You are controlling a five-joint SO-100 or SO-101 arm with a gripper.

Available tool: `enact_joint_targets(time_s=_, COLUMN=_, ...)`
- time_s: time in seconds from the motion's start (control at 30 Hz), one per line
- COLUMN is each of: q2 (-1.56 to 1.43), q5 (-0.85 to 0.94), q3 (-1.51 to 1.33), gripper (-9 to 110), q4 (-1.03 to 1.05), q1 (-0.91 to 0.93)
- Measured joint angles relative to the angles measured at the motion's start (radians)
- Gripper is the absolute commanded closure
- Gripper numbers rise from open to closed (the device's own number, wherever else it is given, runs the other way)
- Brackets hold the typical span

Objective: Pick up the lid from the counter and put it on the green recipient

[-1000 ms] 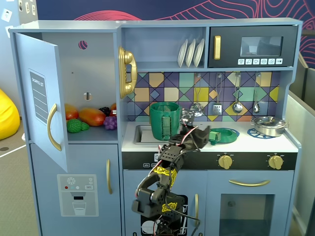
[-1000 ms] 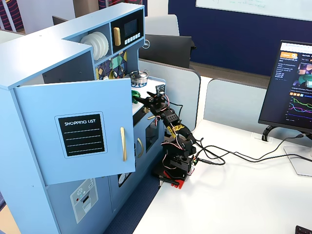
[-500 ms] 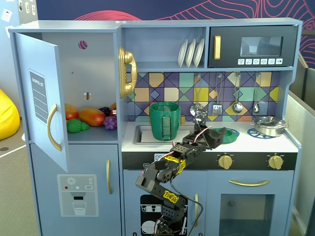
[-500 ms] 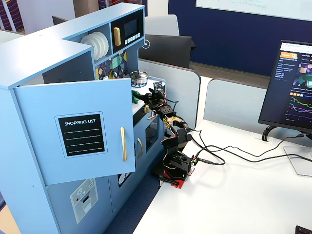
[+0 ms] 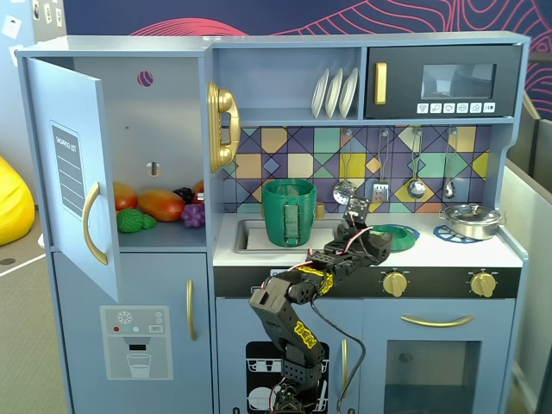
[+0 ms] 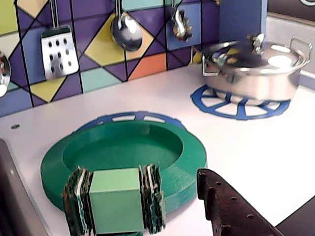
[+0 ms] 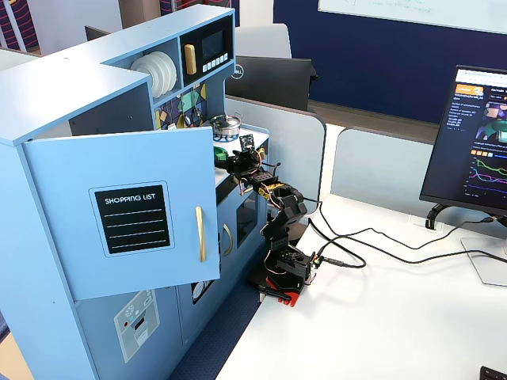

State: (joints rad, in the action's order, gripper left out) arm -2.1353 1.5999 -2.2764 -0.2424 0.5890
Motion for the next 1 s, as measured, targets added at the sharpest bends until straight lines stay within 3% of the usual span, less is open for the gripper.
enact_joint_targets(time_s=0.67, q2=0.238, q5=0.021, q3=0.158, gripper=59, q4=-0.025, q1=-0.008)
enact_joint_targets(time_s=0.77, q2=0.249, q5=0.021, q3=0.161, gripper=68, q4=-0.029, q1=-0.009)
enact_joint_targets(time_s=0.8, q2=0.252, q5=0.021, q3=0.161, gripper=75, q4=-0.029, q1=-0.009)
enact_joint_targets(time_s=0.87, q2=0.252, q5=0.021, q3=0.161, gripper=101, q4=-0.029, q1=-0.021)
enact_joint_targets(time_s=1.0, q2=0.252, q5=0.014, q3=0.161, gripper=101, q4=-0.029, q1=-0.066)
